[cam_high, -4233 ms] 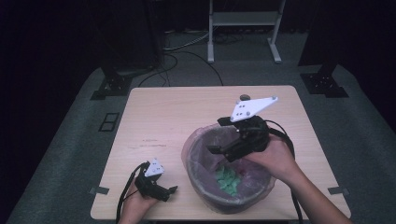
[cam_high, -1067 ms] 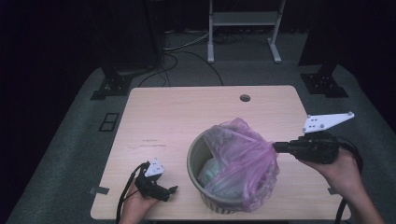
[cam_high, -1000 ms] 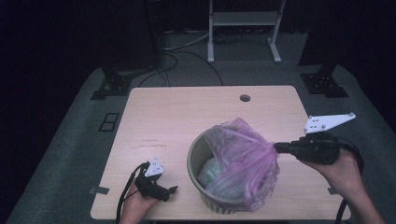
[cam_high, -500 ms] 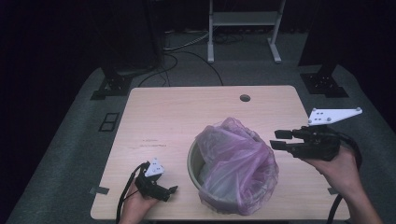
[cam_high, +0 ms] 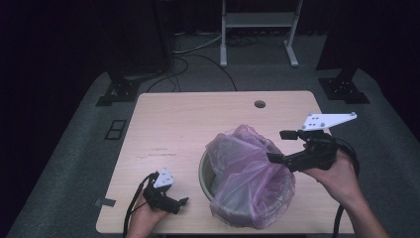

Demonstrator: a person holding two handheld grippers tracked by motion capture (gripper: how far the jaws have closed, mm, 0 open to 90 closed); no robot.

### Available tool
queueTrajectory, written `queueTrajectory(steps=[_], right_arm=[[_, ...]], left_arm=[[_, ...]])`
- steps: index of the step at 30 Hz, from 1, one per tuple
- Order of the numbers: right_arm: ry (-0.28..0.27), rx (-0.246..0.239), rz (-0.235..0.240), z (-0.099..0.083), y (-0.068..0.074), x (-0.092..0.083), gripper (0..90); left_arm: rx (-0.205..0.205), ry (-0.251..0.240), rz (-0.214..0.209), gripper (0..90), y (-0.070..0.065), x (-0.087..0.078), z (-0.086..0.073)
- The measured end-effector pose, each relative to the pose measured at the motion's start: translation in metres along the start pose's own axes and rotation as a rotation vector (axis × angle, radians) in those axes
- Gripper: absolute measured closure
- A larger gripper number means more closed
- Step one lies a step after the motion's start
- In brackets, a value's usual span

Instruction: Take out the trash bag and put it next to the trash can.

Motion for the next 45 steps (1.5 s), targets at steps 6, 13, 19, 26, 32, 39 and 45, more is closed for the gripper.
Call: queueTrajectory(steps=[6,13,19,26,32,39,45], right_arm=[[0.042,0.012,-0.047,-0.013,-0.007,0.011,11.8],[0.072,0.05,-0.048,-0.03,-0.016,0.017,12.6],[0.077,0.06,-0.024,-0.037,-0.02,0.019,19.6],[0.099,0.071,-0.005,-0.043,-0.022,0.019,31.7],[0.09,0.066,0.01,-0.042,-0.02,0.015,51.1],[0.09,0.049,-0.042,-0.041,-0.02,0.012,56.0],[0.043,0.032,-0.08,-0.035,-0.02,0.001,61.2]], left_arm=[[0.0,0.0,0.0,0.0,0.0,0.0,0.0],[0.0,0.0,0.0,0.0,0.0,0.0,0.0],[0.0,0.0,0.0,0.0,0.0,0.0,0.0],[-0.001,0.0,0.0,0.0,0.0,0.0,0.0],[0.0,0.0,0.0,0.0,0.0,0.0,0.0],[0.001,0.001,0.0,0.0,0.0,0.0,0.0],[0.0,0.0,0.0,0.0,0.0,0.0,0.0]])
Point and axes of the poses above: each handheld gripper's, and its own axes: x roughly forward along the jaws, z roughly out of its top, y roughly to its left, the point moved 5 cm from there along x, roughly forward along the jaws, and after that the axes turned 15 degrees about z, right-handed, at the moved point
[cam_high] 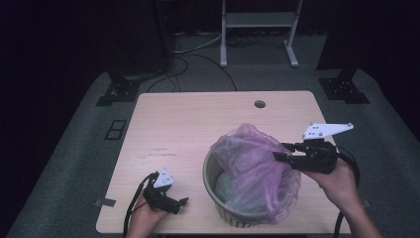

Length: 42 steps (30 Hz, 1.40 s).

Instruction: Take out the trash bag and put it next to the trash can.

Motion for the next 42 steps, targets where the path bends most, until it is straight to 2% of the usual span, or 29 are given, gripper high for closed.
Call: queueTrajectory(steps=[5,10,18,24,31,42], right_arm=[[-0.008,-0.011,-0.011,0.003,0.001,-0.006,71.9],[-0.029,-0.01,-0.005,0.006,0.0,-0.01,74.7],[-0.062,-0.013,0.029,0.015,0.003,-0.016,85.7],[-0.083,-0.016,0.036,0.024,0.003,-0.023,87.9],[-0.128,-0.037,0.031,0.043,0.004,-0.038,88.3],[-0.186,-0.095,0.002,0.089,0.009,-0.066,89.0]], left_arm=[[0.0,0.0,0.0,0.0,0.0,0.0,0.0],[0.0,0.0,0.0,0.0,0.0,0.0,0.0],[0.0,0.0,0.0,0.0,0.0,0.0,0.0],[0.0,0.0,0.0,0.0,0.0,0.0,0.0],[0.0,0.0,0.0,0.0,0.0,0.0,0.0],[0.0,0.0,0.0,0.0,0.0,0.0,0.0]])
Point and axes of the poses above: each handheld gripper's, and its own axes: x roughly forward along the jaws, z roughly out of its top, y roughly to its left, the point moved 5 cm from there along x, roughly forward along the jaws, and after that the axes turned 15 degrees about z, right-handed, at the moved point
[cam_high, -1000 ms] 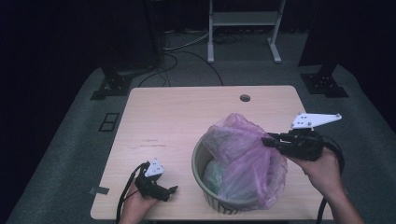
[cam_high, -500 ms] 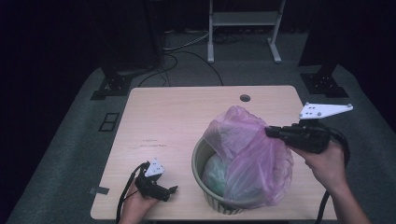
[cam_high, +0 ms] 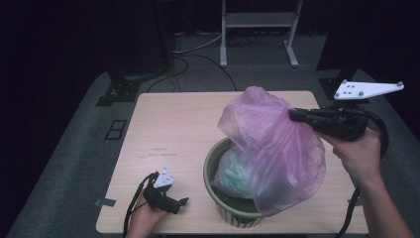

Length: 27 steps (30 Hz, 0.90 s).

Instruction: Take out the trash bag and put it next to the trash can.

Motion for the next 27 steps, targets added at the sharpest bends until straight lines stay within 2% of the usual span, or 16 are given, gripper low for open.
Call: queueTrajectory(steps=[6,15,27], right_arm=[[-0.029,-0.015,-0.012,0.021,-0.004,-0.007,89.1],[-0.1,-0.054,-0.039,0.064,-0.008,-0.023,89.3],[-0.144,-0.091,-0.108,0.097,-0.013,-0.044,89.5]], left_arm=[[0.001,0.002,0.001,0.0,0.0,0.0,0.0],[0.001,0.002,0.001,0.0,0.0,0.0,0.0],[0.002,0.004,0.001,0.0,0.0,0.0,0.0]])
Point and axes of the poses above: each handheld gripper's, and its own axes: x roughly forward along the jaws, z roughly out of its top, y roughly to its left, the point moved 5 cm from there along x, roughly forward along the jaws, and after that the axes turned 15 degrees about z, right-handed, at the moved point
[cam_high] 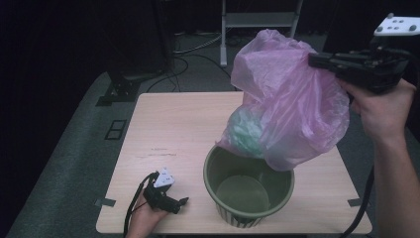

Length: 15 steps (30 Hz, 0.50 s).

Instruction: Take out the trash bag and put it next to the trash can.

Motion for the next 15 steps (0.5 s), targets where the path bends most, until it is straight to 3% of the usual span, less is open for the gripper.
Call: queueTrajectory(steps=[10,15], right_arm=[[-0.047,0.002,-0.063,0.017,-0.015,-0.014,89.7],[-0.02,0.014,-0.086,0.009,-0.029,-0.008,89.8]], left_arm=[[0.0,0.0,0.0,0.0,0.0,0.0,0.0],[-0.001,0.0,0.0,0.0,0.0,0.0,0.0]])
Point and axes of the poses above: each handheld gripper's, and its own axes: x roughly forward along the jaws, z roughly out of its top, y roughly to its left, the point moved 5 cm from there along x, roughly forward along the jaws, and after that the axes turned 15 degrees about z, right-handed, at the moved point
